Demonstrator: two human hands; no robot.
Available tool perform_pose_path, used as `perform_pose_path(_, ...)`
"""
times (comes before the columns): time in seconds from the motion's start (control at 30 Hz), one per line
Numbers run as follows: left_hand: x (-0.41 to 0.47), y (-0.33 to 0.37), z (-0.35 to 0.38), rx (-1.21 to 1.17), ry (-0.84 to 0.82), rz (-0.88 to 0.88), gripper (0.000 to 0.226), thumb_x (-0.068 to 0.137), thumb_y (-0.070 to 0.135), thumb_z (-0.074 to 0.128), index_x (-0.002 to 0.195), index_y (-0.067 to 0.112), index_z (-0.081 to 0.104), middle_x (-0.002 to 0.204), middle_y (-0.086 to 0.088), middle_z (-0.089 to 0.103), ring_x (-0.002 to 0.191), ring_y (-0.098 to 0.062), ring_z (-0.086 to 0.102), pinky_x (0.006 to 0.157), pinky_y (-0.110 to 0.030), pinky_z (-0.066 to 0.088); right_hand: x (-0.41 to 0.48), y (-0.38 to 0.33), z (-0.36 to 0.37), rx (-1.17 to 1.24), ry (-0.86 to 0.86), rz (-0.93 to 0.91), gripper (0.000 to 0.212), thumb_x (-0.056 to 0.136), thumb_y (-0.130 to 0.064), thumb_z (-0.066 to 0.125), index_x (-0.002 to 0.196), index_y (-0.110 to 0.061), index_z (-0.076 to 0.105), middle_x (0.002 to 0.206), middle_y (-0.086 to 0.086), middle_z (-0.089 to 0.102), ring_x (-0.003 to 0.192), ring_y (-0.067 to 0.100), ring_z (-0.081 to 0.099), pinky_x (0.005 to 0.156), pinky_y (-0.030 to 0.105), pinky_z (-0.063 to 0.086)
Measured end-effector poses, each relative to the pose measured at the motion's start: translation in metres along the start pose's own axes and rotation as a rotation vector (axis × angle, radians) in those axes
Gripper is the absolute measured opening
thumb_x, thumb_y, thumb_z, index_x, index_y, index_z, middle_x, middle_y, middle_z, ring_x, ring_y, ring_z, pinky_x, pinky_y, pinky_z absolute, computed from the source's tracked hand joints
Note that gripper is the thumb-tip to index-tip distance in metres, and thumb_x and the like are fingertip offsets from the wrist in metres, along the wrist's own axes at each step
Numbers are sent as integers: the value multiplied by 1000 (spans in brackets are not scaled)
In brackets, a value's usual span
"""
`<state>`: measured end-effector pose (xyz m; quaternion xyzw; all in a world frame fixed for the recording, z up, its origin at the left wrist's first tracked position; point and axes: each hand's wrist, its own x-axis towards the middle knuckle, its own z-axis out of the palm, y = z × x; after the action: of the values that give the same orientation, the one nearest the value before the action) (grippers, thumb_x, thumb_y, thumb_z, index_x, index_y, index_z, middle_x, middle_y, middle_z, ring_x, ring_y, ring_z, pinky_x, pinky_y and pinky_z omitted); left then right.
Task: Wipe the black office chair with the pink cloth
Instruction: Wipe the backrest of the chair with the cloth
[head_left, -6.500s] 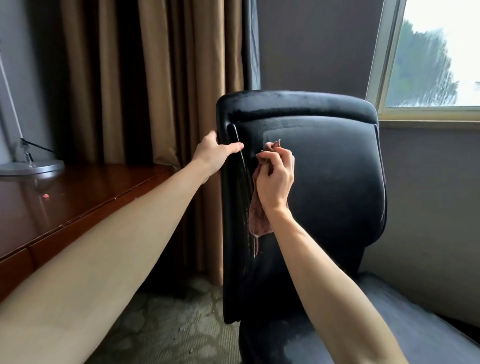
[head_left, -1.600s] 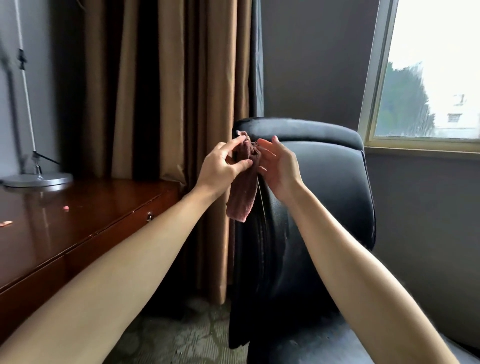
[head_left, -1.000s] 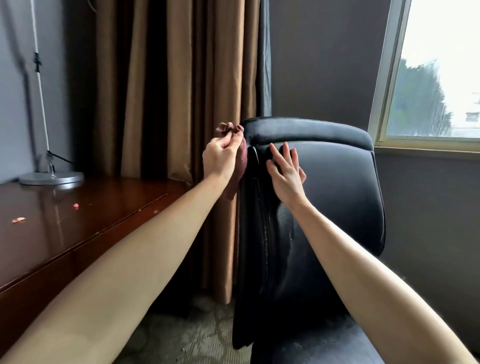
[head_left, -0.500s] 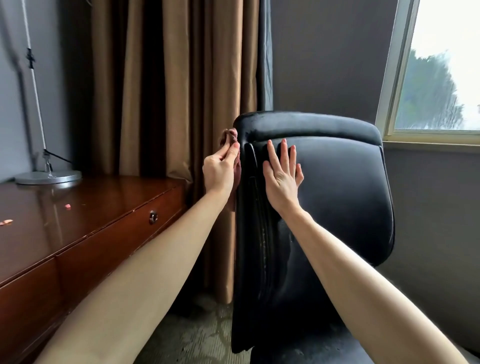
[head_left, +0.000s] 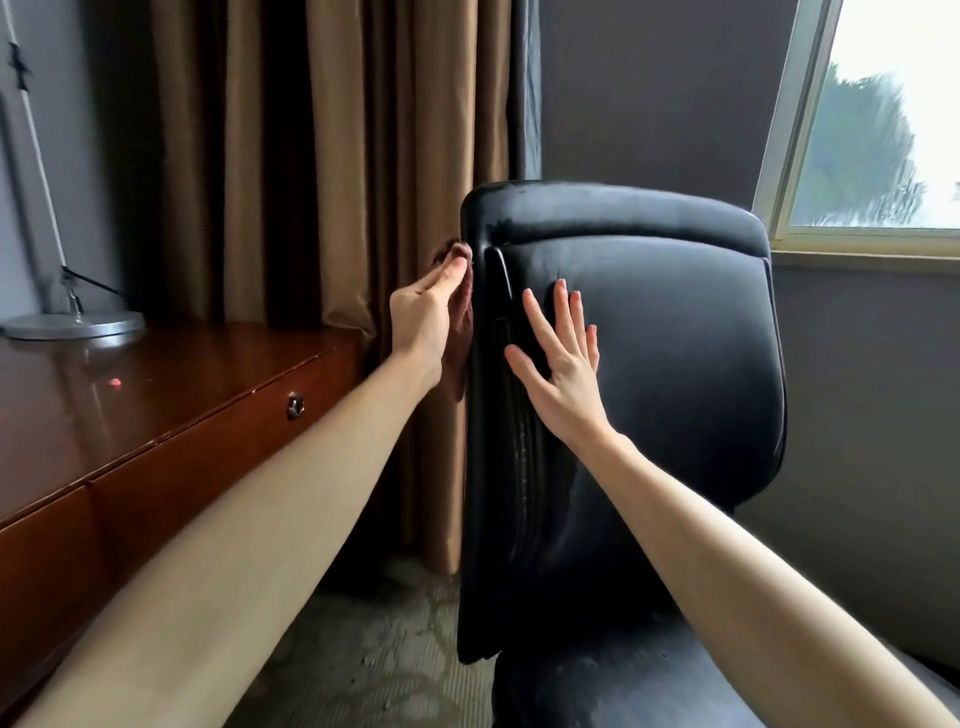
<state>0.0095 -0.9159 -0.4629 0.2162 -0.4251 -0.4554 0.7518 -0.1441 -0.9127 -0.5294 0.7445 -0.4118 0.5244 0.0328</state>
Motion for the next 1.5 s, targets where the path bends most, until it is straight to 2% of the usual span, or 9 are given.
perform_pose_path(0.17,-11,-19,-16,96,-16,4,15,88,11,73,101,16,77,99,2,77,103,-10,70,100,-26,49,-2,-2,8,-4,40,28,61,99,-41,46,153,-40,19,165,-8,-5,148,7,-18,120,42,-14)
perform_pose_path(0.3,-51,-59,-45,198,31,-60,30,91,11,69,120,5,68,96,10,75,94,0,69,81,-10,50,-9,-2,11,-7,22,50,69,98,-34,45,156,-30,8,164,-7,-8,148,8,-19,119,38,-15)
perform_pose_path(0.4,-75,-87,-67,204,54,-136,30,91,9,68,121,4,67,98,9,75,94,2,68,77,-9,48,-16,1,14,-34,18,73,78,95,-33,46,156,-21,0,164,-4,-11,148,9,-20,119,35,-15)
perform_pose_path(0.5,-69,-86,-58,224,63,-128,30,90,11,70,120,8,69,103,6,75,98,0,68,84,-12,50,-20,3,15,-16,42,135,83,97,-32,51,156,-18,-5,163,2,-18,148,12,-23,119,34,-16)
perform_pose_path(0.67,-28,-61,-24,153,33,-111,29,90,12,71,119,9,70,88,12,76,93,-2,70,88,-16,52,-27,9,18,-43,53,221,80,97,-38,55,156,-30,3,164,0,-15,148,12,-22,119,42,-18)
perform_pose_path(0.8,-18,-69,-30,156,-28,-174,28,90,11,70,119,9,70,107,-3,75,101,-11,70,96,-24,52,-25,16,19,-94,45,211,91,89,-39,64,156,-29,4,164,1,-13,149,14,-19,119,43,-15)
perform_pose_path(1.13,-55,-107,-79,212,-85,-275,28,92,16,69,119,11,69,118,-4,71,112,-13,66,104,-29,48,-28,12,21,-147,26,194,106,79,-35,74,157,-25,2,164,4,-10,150,17,-17,120,44,-11)
perform_pose_path(1.37,-64,-71,-59,169,-18,-127,31,91,13,69,122,11,68,109,4,74,107,-7,68,99,-23,49,-39,-8,10,-91,-6,206,103,78,-27,74,155,-37,6,165,-3,-7,149,11,-17,117,53,-13)
perform_pose_path(1.5,-28,-29,-24,29,-30,-24,18,91,3,67,106,10,74,96,5,76,98,-6,70,89,-17,52,-45,-23,9,-17,10,306,108,78,-24,75,155,-39,0,163,-4,-19,148,15,-23,113,57,-13)
